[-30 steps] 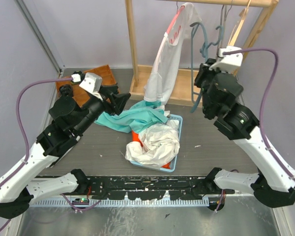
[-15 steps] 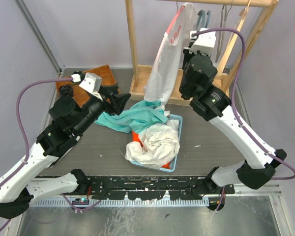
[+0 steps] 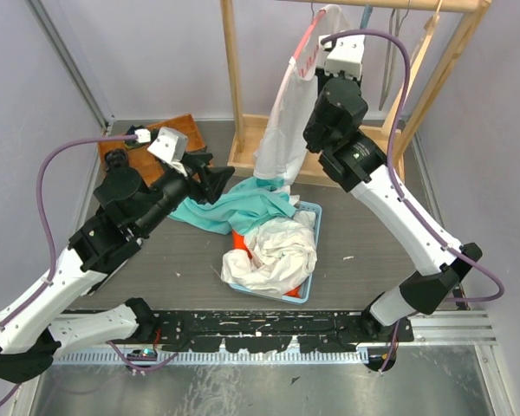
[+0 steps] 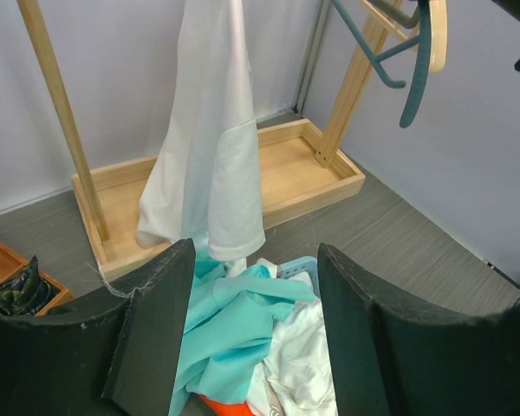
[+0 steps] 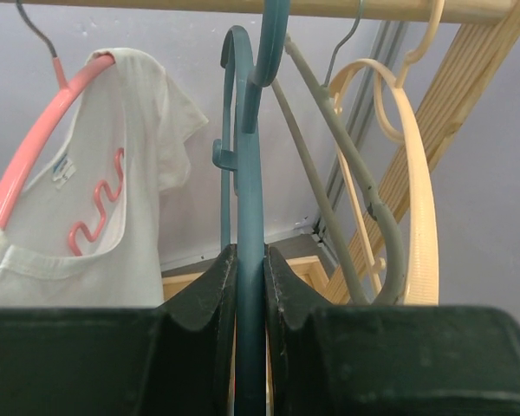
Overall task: Remove the t-shirt from the hanger
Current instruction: Place the hanger on the clothesline.
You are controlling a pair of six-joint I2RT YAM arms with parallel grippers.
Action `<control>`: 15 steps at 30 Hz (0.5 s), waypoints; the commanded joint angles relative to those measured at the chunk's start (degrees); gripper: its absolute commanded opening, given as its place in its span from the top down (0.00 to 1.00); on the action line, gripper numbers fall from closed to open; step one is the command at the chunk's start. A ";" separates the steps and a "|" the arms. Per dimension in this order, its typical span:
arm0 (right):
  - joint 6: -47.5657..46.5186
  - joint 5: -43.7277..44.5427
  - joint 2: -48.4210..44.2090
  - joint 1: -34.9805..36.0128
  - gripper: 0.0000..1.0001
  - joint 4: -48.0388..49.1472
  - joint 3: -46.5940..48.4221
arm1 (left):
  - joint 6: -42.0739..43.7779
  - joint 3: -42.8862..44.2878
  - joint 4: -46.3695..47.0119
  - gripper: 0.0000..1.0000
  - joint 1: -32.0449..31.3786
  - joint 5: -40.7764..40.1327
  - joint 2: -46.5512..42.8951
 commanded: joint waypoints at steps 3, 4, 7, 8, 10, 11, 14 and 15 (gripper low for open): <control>0.92 -3.81 1.36 -3.87 0.99 0.52 7.38 | -0.55 2.44 -0.96 0.35 -0.19 0.32 -0.27; 1.18 -4.34 1.95 -4.56 0.99 0.01 8.27 | -0.40 2.46 -0.97 0.35 -0.15 0.23 -0.34; 2.83 -6.88 3.65 -6.47 0.99 -1.92 10.71 | -0.21 2.71 -1.23 0.35 -0.21 0.02 -0.44; 3.48 -7.41 4.55 -7.09 0.99 -2.67 11.60 | -0.12 2.83 -1.29 0.35 -0.23 -0.04 -0.34; 4.08 -8.55 5.87 -8.07 0.99 -3.48 13.07 | -0.04 2.83 -1.31 0.35 -0.17 0.00 -0.28; 4.41 -9.01 6.57 -8.61 0.99 -4.07 13.81 | 0.05 2.85 -1.41 0.35 -0.19 -0.02 -0.28; 4.92 -10.24 8.87 -10.16 0.99 -5.05 16.00 | 0.22 2.91 -1.48 0.35 -0.17 0.00 -0.40; 5.44 -10.73 9.61 -10.78 0.99 -5.64 16.84 | 0.29 2.91 -1.54 0.35 -0.19 0.00 -0.43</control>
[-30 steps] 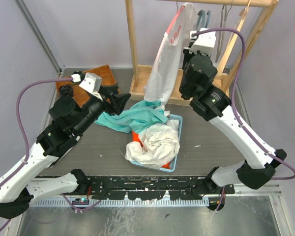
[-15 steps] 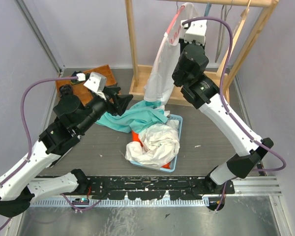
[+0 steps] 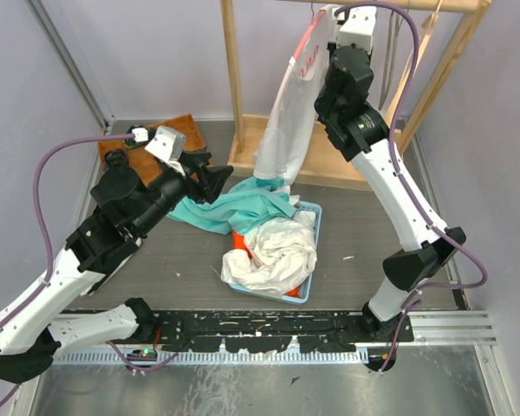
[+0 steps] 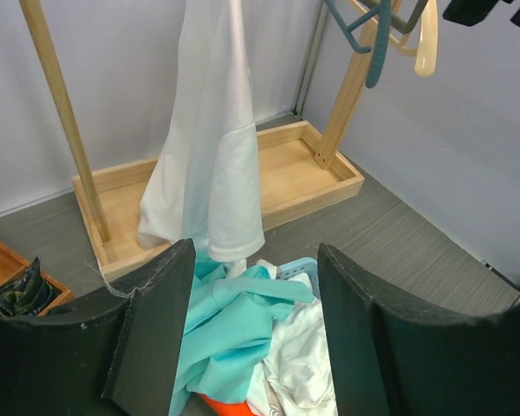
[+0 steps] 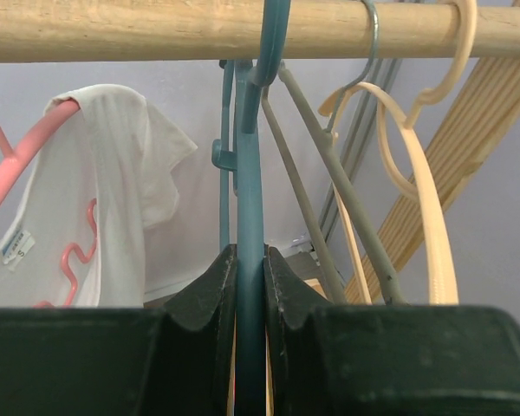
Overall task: Remove the t-shirt from the hanger
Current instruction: Place the hanger on the clothesline, then pick up the T-shirt from the center of the board.
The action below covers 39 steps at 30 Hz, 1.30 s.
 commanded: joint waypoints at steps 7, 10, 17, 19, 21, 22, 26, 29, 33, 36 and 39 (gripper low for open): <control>5.53 -7.14 4.62 -4.89 0.99 -2.56 8.49 | 0.78 1.32 -0.70 0.35 -0.19 -0.50 -1.25; 6.82 -8.63 5.57 -6.00 0.99 -3.42 9.28 | 0.91 0.65 -0.65 0.34 -0.15 -0.94 -1.48; 9.31 -10.16 6.82 -7.25 0.99 -5.28 8.28 | 0.92 -1.02 -0.28 0.34 -0.16 -2.51 -1.61; 9.95 -10.34 6.25 -7.25 1.00 -5.43 6.82 | 0.46 -1.42 -0.29 0.31 -0.21 -3.96 -1.35; 10.65 -10.60 5.29 -7.26 0.99 -5.58 5.22 | 0.15 -1.60 -0.61 0.27 -0.16 -5.26 -0.87; 11.08 -10.72 4.67 -7.26 0.99 -5.63 4.21 | -0.03 -1.60 -0.83 0.26 -0.17 -6.02 -0.57; 12.56 -11.44 2.07 -7.19 0.89 -6.04 0.78 | -0.73 -2.56 -0.89 0.19 -0.06 -8.95 0.49; 13.94 -11.98 -0.02 -7.20 0.65 -6.85 -1.37 | -1.92 -2.95 -1.37 0.14 0.13 -11.78 2.02; 15.78 -13.28 -4.78 -7.27 0.49 -7.19 -4.88 | -4.74 -4.08 -2.66 0.07 1.62 -13.74 3.79; 16.60 -13.83 -8.32 -7.15 0.44 -8.35 -6.75 | -7.08 -5.83 -2.68 0.04 3.40 -13.70 4.38; 17.01 -14.54 -11.45 -7.18 0.42 -10.04 -7.95 | -9.22 -7.78 -3.13 0.02 4.99 -11.81 4.34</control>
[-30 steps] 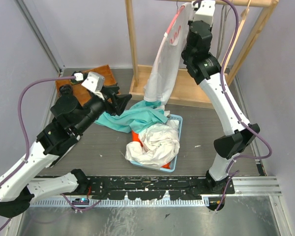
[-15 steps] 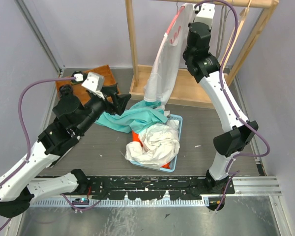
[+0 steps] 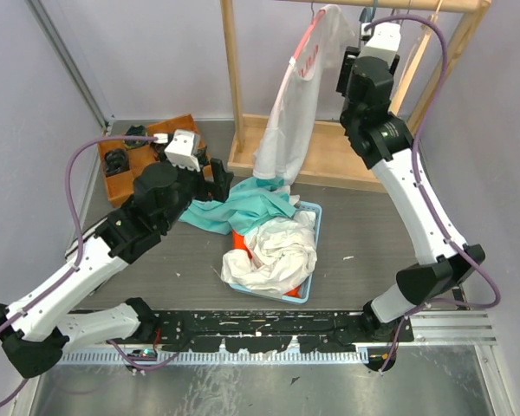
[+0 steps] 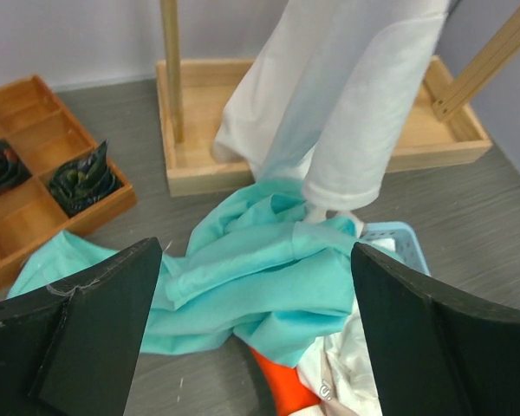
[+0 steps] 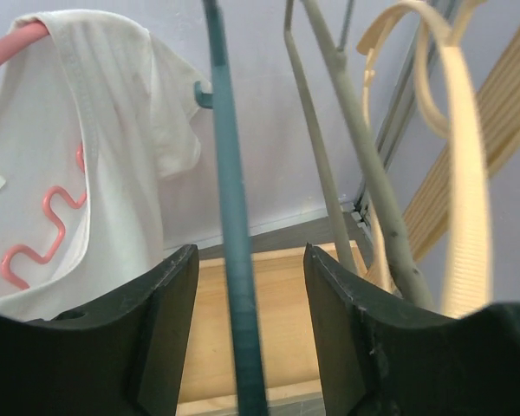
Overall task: Remove the t-shirt from the hanger
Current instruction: Pick up the T-shirt from the center of the board.
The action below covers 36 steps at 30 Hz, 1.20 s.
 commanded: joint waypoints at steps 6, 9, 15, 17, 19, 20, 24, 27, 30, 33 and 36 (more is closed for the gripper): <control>3.83 -3.35 -13.32 0.13 0.41 -2.20 -4.56 | -9.22 -6.29 -1.77 0.02 4.78 7.01 -0.86; 5.30 -5.28 -16.67 0.18 0.41 -3.16 -6.67 | -11.94 -9.24 -1.48 0.02 6.99 11.42 -0.76; 6.12 -7.17 -21.08 1.35 0.41 -5.45 -8.45 | -17.93 -17.25 5.00 0.02 12.61 20.12 -1.03; 6.46 -7.77 -22.30 1.59 0.41 -5.78 -9.45 | -19.18 -19.23 6.61 0.02 13.74 20.42 -0.65; 7.35 -8.51 -23.72 1.78 0.41 -5.79 -10.70 | -20.66 -21.38 8.88 0.02 15.20 21.03 0.01; 7.89 -9.06 -24.33 1.78 0.41 -5.77 -11.26 | -21.52 -22.32 10.38 0.02 16.18 21.65 0.53; 9.70 -11.18 -26.46 2.09 0.42 -5.45 -13.31 | -23.47 -25.20 16.03 0.02 19.97 23.41 3.41; 10.09 -11.29 -27.31 2.29 0.42 -5.42 -14.62 | -23.48 -25.57 18.83 0.02 20.79 24.12 6.63; 10.67 -11.66 -27.95 2.34 0.42 -5.53 -15.48 | -23.73 -25.74 21.78 0.00 21.02 24.28 9.89; 11.47 -12.30 -28.56 2.44 0.43 -5.66 -16.31 | -24.14 -25.93 24.38 0.04 21.31 24.45 12.60; 11.97 -12.51 -29.23 2.63 0.44 -6.20 -17.14 | -24.36 -25.94 25.62 0.07 21.57 24.00 14.04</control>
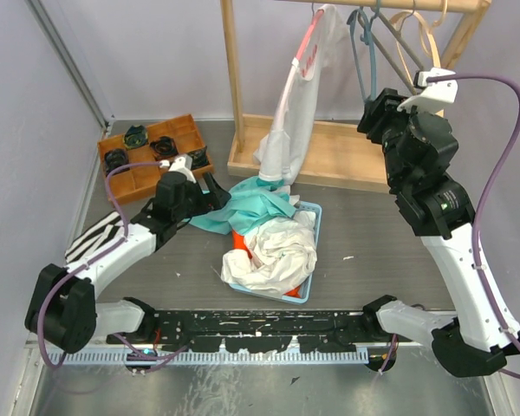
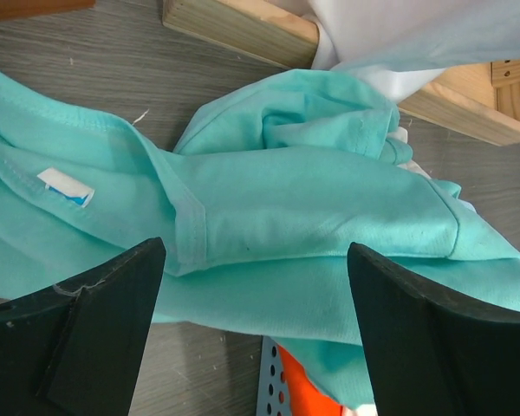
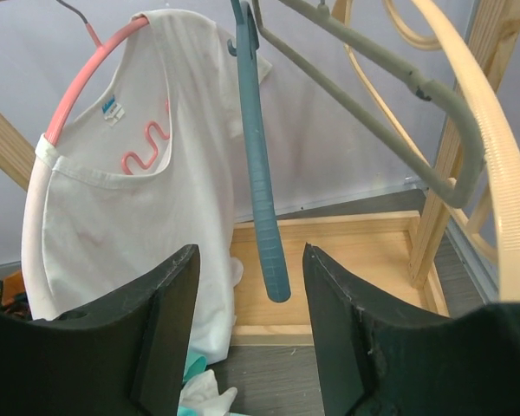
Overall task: Remove the t-shirt from the hanger
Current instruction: Pick up the T-shirt from the center of the board.
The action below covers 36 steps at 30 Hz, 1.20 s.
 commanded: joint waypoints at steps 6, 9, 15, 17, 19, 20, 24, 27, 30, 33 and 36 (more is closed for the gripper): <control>2.13 -1.07 -3.33 0.80 0.44 1.10 -2.46 | -0.75 -1.73 6.10 0.10 1.63 0.15 3.79; 2.40 -1.15 -4.02 0.78 0.45 0.96 -2.85 | -1.11 -2.54 7.23 0.18 2.30 1.52 4.95; 2.82 -1.08 -4.94 0.83 0.45 0.79 -3.54 | -3.44 -3.97 11.49 0.47 3.67 6.38 7.52; 2.98 -0.79 -5.28 0.87 0.45 0.52 -3.88 | -4.01 -4.08 12.41 0.65 3.80 7.64 7.99; 3.08 -0.66 -5.64 0.83 0.46 0.31 -4.11 | -4.24 -3.93 12.31 0.91 4.06 8.51 7.66; 3.16 -0.70 -5.72 0.84 0.45 0.30 -4.16 | -4.27 -3.81 11.76 0.99 4.19 8.62 7.15; 3.33 -0.68 -6.19 0.87 0.46 0.08 -4.71 | -3.29 -1.51 8.01 1.00 4.42 8.41 2.31; 3.44 -0.67 -6.37 0.86 0.46 -0.23 -5.06 | -1.60 3.87 2.14 1.00 4.38 8.41 -4.01; 3.44 -0.61 -6.72 0.83 0.46 -0.41 -5.30 | -0.45 10.94 -2.93 1.00 4.42 9.19 -8.27; 3.21 -0.53 -7.06 0.85 0.46 -0.37 -5.52 | -0.30 19.39 -6.14 1.00 4.34 11.94 -10.22; 3.09 -0.64 -7.38 0.83 0.46 -0.43 -5.88 | -0.72 26.26 -6.88 1.00 3.81 14.95 -10.21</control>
